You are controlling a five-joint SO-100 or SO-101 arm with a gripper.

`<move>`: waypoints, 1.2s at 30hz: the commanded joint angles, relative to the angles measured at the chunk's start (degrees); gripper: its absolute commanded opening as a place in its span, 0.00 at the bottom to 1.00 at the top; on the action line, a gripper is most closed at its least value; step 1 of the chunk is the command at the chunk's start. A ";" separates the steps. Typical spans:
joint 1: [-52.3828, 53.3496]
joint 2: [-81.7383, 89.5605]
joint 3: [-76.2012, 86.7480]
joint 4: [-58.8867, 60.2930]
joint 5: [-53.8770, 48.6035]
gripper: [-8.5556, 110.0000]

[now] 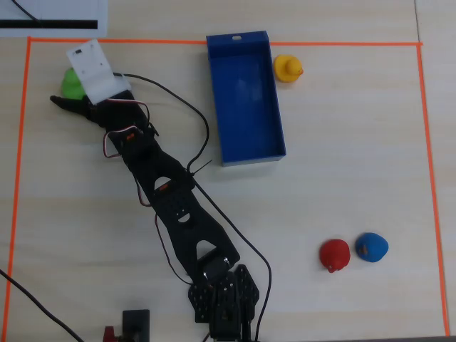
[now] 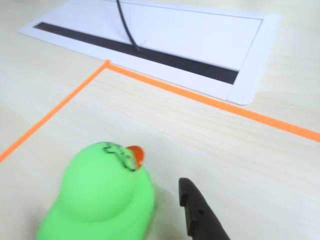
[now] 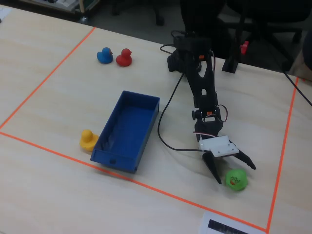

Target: Grasp green duck and put it into box.

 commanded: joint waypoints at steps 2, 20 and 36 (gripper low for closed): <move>0.62 -1.41 -5.63 0.09 -0.53 0.49; -1.67 -4.39 -6.15 -5.71 -5.45 0.07; 3.43 24.26 12.83 1.58 -2.64 0.07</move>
